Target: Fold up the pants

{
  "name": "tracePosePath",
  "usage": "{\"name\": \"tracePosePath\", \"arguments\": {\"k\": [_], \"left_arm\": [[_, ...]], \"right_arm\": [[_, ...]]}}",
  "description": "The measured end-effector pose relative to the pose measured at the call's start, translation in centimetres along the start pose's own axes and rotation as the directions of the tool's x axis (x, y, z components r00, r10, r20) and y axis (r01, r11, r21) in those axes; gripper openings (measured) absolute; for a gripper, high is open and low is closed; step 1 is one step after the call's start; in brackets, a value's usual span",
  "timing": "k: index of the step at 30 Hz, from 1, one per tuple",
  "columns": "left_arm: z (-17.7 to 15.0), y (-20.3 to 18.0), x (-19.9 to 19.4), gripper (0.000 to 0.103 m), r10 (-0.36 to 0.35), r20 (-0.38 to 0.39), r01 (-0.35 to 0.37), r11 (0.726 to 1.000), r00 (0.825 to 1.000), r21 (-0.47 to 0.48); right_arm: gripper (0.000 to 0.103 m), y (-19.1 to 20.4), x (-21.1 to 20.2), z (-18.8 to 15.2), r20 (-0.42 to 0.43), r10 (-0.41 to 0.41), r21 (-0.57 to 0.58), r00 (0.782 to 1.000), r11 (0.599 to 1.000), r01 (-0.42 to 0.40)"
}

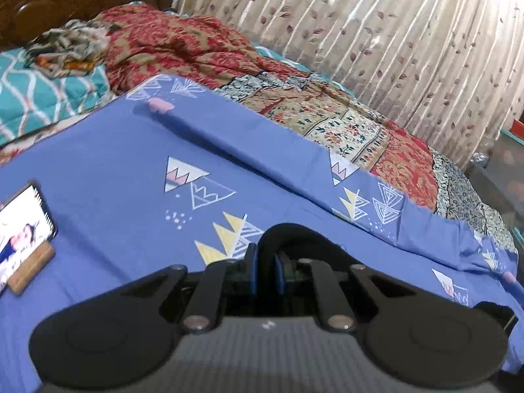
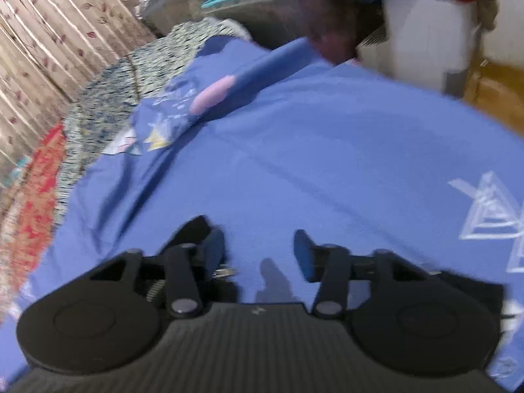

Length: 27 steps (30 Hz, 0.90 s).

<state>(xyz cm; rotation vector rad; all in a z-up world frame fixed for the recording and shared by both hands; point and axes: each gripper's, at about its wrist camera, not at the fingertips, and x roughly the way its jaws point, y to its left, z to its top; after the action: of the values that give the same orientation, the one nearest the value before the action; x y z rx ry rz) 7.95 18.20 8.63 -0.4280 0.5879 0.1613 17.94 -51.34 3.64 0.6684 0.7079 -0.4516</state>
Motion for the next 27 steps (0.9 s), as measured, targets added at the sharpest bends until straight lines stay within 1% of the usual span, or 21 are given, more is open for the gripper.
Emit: {"name": "tracePosePath", "arguments": {"k": [3, 5, 6, 7, 8, 9, 10, 11, 13, 14, 15, 16, 17, 18, 19, 20, 21, 22, 24, 26, 27], "left_arm": [[-0.2, 0.0, -0.2, 0.01, 0.017, -0.01, -0.017, 1.0, 1.0, 0.004], [-0.1, 0.1, -0.3, 0.01, 0.024, -0.009, -0.024, 1.0, 1.0, 0.0], [0.1, 0.3, -0.3, 0.01, 0.026, -0.009, -0.026, 1.0, 1.0, -0.007], [0.2, 0.4, -0.2, 0.01, 0.026, -0.011, -0.026, 1.0, 1.0, -0.018], [0.3, 0.6, 0.0, 0.01, 0.027, -0.016, -0.027, 0.999, 1.0, -0.027], [0.5, 0.6, 0.1, 0.01, 0.029, -0.021, -0.03, 0.999, 0.999, -0.035], [0.6, 0.7, 0.2, 0.01, 0.033, -0.023, -0.034, 0.999, 0.999, -0.042], [0.6, 0.8, 0.2, 0.01, 0.036, -0.022, -0.037, 0.998, 0.999, -0.046], [0.6, 0.8, 0.3, 0.01, 0.046, -0.018, -0.047, 0.998, 0.999, -0.051], [0.6, 0.9, 0.4, 0.01, 0.05, -0.018, -0.051, 0.997, 0.999, -0.055], [0.6, 0.9, 0.5, 0.01, 0.052, -0.021, -0.053, 0.997, 0.998, -0.057], [0.5, 1.0, 0.6, 0.01, 0.055, -0.024, -0.056, 0.997, 0.998, -0.059], [0.5, 1.0, 0.7, 0.01, 0.056, -0.026, -0.058, 0.997, 0.998, -0.059], [0.4, 0.9, 0.7, 0.01, 0.057, -0.025, -0.058, 0.997, 0.998, -0.058], [0.5, 0.9, 0.7, 0.01, 0.058, -0.023, -0.059, 0.997, 0.998, -0.058], [0.4, 0.9, 0.7, 0.01, 0.059, -0.02, -0.06, 0.996, 0.998, -0.058], [0.4, 0.9, 0.7, 0.01, 0.059, -0.019, -0.06, 0.996, 0.998, -0.06], [0.4, 0.9, 0.8, 0.01, 0.061, -0.018, -0.062, 0.996, 0.998, -0.063], [0.4, 0.9, 0.7, 0.01, 0.065, -0.02, -0.066, 0.996, 0.998, -0.066], [0.5, 0.8, 0.7, 0.01, 0.068, -0.024, -0.069, 0.996, 0.997, -0.06], [0.5, 0.8, 0.7, 0.01, 0.07, -0.026, -0.071, 0.996, 0.997, -0.055]], "right_arm": [[0.056, 0.5, 2.8, -0.7, -0.078, 0.068, 0.08, 0.995, 0.995, -0.062], [0.056, 0.6, 4.3, -1.7, -0.135, 0.101, 0.156, 0.986, 0.985, -0.079], [0.057, 0.5, 5.0, -2.3, -0.156, 0.131, 0.193, 0.979, 0.976, -0.1], [0.055, 0.6, 5.8, -2.7, -0.17, 0.156, 0.219, 0.973, 0.969, -0.117], [0.03, 1.0, 6.3, -2.9, -0.175, 0.165, 0.215, 0.971, 0.968, -0.126], [0.005, 1.6, 6.3, -2.7, -0.18, 0.167, 0.177, 0.969, 0.975, -0.135], [0.002, 2.6, 6.5, -2.3, -0.193, 0.165, 0.128, 0.967, 0.982, -0.142], [0.002, 3.3, 6.0, -1.7, -0.164, 0.165, 0.092, 0.973, 0.984, -0.151], [0.002, 4.8, 3.6, 0.0, -0.035, 0.169, -0.001, 0.985, 0.986, -0.169], [0.002, 5.4, 1.8, 1.0, 0.058, 0.167, -0.057, 0.984, 0.985, -0.164], [0.002, 5.6, 0.4, 1.7, 0.127, 0.167, -0.095, 0.978, 0.983, -0.156], [0.002, 5.7, -0.8, 2.5, 0.184, 0.152, -0.135, 0.971, 0.982, -0.129], [0.006, 5.6, -1.4, 3.3, 0.211, 0.118, -0.156, 0.97, 0.984, -0.086], [0.009, 5.4, -1.6, 3.7, 0.211, 0.097, -0.157, 0.973, 0.986, -0.064], [0.011, 5.1, -1.3, 4.2, 0.185, 0.093, -0.147, 0.978, 0.987, -0.066], [0.027, 5.0, -0.4, 4.5, 0.121, 0.115, -0.14, 0.986, 0.985, -0.097], [0.055, 4.8, 0.5, 4.3, 0.045, 0.141, -0.134, 0.989, 0.982, -0.134], [0.063, 4.9, 1.6, 4.0, -0.017, 0.154, -0.124, 0.988, 0.98, -0.155], [0.065, 5.6, 3.8, 2.7, -0.039, 0.106, -0.127, 0.994, 0.986, -0.111], [0.064, 6.2, 6.8, 1.2, -0.106, 0.06, -0.131, 0.993, 0.989, -0.074], [0.052, 6.4, 8.1, 0.7, -0.141, 0.042, -0.114, 0.989, 0.992, -0.058]]}}
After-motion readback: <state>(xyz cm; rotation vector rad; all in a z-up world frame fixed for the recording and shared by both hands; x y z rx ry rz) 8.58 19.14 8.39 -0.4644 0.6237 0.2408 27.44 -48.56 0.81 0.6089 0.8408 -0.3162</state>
